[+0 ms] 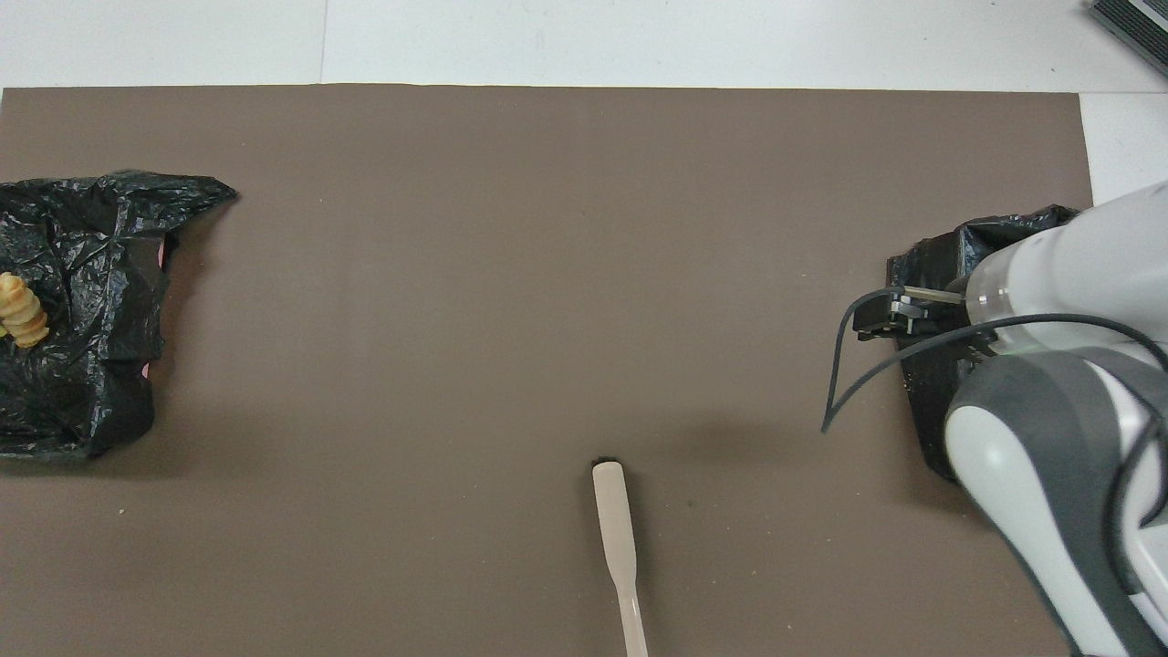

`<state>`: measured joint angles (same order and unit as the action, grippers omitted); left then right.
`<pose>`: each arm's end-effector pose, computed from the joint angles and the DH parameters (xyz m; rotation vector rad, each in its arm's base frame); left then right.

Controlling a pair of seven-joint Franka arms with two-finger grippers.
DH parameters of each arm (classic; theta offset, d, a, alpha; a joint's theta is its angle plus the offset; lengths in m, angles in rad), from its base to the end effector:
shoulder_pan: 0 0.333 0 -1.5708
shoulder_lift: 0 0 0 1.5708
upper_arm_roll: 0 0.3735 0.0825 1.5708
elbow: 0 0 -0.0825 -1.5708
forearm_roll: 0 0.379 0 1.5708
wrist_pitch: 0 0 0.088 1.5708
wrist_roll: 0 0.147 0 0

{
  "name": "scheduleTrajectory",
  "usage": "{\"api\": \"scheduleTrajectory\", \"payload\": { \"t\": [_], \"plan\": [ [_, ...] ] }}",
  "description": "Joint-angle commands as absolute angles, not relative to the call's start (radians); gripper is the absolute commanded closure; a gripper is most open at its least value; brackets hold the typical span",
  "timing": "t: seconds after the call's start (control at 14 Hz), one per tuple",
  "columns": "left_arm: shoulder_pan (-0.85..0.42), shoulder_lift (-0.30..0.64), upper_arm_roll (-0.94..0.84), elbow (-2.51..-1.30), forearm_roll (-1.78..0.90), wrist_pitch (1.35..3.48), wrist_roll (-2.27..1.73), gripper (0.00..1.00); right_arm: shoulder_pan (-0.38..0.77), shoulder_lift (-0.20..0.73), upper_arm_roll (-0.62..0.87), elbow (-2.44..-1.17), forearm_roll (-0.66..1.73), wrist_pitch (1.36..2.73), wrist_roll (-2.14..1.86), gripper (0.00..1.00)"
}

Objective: Sweep and dump trash in bin
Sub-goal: 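Tip the dustpan into the bag while the right gripper sets the brush down, then lift the empty dustpan out of the bag with the left gripper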

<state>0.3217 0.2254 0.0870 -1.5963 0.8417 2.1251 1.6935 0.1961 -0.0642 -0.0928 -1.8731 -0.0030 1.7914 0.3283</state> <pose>0.6085 0.3207 0.5775 -1.6430 1.7647 0.7016 0.5289 0.0532 0.5531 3.1209 -0.3511 -0.0283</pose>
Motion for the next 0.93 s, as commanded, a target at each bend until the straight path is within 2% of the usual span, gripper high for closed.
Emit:
{"api": "scheduleTrajectory", "payload": {
  "t": [0.0,0.29,0.5,0.72,0.86],
  "plan": [
    [0.287,0.16,0.097,-1.655,0.984,2.177,1.609,1.0,0.183,-0.087,-0.139,-1.795,-0.018,1.702,0.256,0.0],
    [0.267,0.106,0.095,-1.635,1.069,2.227,1.608,1.0,0.06,-0.083,-0.13,-1.68,-0.012,1.603,0.085,0.0],
    [0.265,0.081,0.087,-1.605,1.071,2.208,1.618,1.0,0.04,-0.08,-0.129,-1.533,-0.029,1.45,0.032,0.0],
    [0.221,0.049,0.083,-1.603,1.065,2.134,1.62,1.0,0.051,-0.12,-0.126,-1.612,-0.043,1.462,0.029,0.0],
    [0.183,0.041,0.069,-1.611,1.052,2.073,1.618,1.0,0.049,-0.118,-0.114,-1.606,-0.031,1.468,0.031,0.0]
  ]
}}
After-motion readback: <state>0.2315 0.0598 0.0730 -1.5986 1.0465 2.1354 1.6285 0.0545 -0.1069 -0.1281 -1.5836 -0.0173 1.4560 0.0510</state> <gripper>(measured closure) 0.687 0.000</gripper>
